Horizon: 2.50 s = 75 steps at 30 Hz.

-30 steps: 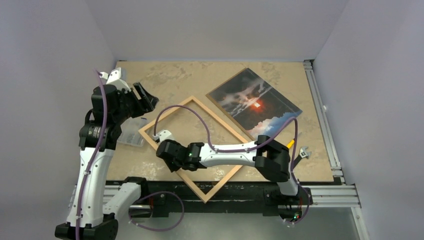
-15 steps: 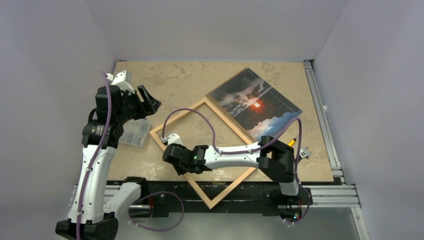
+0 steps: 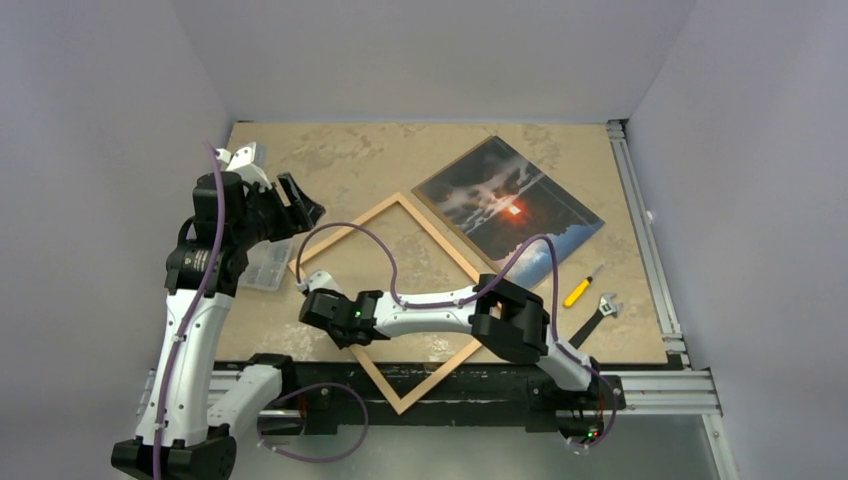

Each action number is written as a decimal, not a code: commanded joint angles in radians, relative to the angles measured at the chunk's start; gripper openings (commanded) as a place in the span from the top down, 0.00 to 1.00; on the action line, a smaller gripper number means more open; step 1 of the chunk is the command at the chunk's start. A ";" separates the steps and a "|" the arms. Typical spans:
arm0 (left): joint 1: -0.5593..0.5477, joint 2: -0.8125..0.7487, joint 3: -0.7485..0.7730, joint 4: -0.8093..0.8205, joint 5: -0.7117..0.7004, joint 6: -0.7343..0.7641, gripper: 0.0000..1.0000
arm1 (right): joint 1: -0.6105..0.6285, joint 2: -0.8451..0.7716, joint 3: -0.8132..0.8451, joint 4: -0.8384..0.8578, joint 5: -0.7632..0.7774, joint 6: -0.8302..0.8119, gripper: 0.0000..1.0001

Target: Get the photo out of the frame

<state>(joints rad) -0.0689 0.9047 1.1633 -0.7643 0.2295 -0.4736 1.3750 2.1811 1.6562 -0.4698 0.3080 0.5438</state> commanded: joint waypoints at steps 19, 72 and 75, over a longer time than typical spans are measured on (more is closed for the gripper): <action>-0.048 0.038 -0.032 0.196 0.216 -0.064 0.30 | -0.067 -0.366 -0.136 -0.024 0.091 -0.077 0.38; -0.717 1.449 0.820 0.296 0.117 -0.110 0.43 | -1.817 -0.657 -0.911 0.448 -0.452 -0.038 0.94; -0.718 1.457 0.822 0.297 0.111 -0.114 0.43 | -1.822 -0.607 -0.909 0.464 -0.493 -0.038 0.93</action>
<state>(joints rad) -0.7868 2.3581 1.9457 -0.4667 0.3553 -0.5831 -0.4355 1.5318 0.7444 -0.0727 -0.1215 0.5079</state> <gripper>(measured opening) 0.571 0.063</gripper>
